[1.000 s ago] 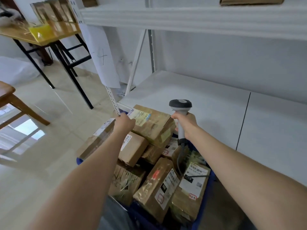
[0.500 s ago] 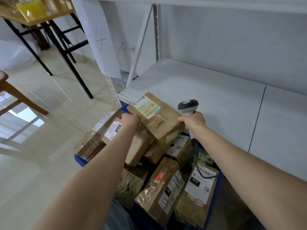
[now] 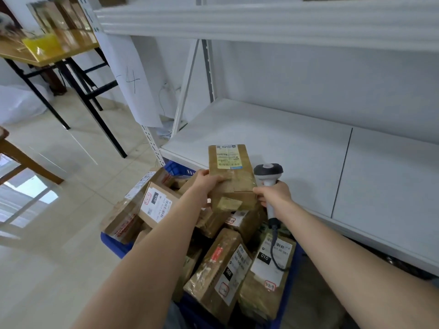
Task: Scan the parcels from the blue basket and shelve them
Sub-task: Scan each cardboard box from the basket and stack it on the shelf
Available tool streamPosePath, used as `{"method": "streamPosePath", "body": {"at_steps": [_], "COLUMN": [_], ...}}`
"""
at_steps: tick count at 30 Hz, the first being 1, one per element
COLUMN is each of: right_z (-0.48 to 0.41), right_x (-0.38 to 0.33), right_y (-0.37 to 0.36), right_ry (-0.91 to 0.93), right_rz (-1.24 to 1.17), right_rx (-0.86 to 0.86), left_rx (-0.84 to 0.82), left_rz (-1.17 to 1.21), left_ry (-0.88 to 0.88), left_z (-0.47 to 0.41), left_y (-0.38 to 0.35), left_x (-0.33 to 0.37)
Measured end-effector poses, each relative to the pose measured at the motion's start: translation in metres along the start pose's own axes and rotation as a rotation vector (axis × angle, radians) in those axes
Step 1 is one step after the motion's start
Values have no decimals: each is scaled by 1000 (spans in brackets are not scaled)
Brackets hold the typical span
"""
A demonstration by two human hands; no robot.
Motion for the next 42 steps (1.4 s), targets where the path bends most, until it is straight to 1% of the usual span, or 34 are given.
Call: {"method": "streamPosePath", "body": {"at_steps": [3,5,10,14,18,20,23,28,30,34,36,39,42], "right_z": [7,13,31,54,74,83,92,105,110,128,142,165,181], "right_x": [-1,-3,-32,-35,-18,-10,-3,4,5,4,4,9,16], "right_y": [15,24,49,63,85,96,111,123,125,130,125,115,105], "right_ry": [-9,-29,2,-27,-3,17,51,79,98,173,181,180,182], "right_rz": [-59,-101,-276,-403,-457,-493,-485,-445,-421,-378,-408,-389,-388], "right_rx": [-44,-77,-76,-120,-97,-91,-69,-42,-26,69,42,0,5], "left_rx": [-26,-39,-99,-213,-308,-327,-350,-426,-425,-401,-383,-335,-296], "left_rz": [9,29,-19,-63,-82,-64,-30,-148,-166,-148,-142,-108,-92], "left_ry": [30,19,-167,-271,-312,-301,-278,-299,-320,-351,-356,-372,-389], "left_z": [5,10,29,51,73,79,88,92,93,88,86,82,81], "left_y": [-7,-7,-7,-28,-51,-57,-61,-70,-74,-77,-78,-81,-85], "left_x": [-6,-5,6,7,0,-3,-5,-12,-16,-29,-34,-40,-43]}}
Point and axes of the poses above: each hand's wrist, its own z-axis away from the middle knuckle, its own y-axis out of the back of the hand, x = y × z, the point moved 6 cm from there along -z, towards the middle knuckle, and after that the axes turned 14 degrees about -z, right-handed, at the moved point
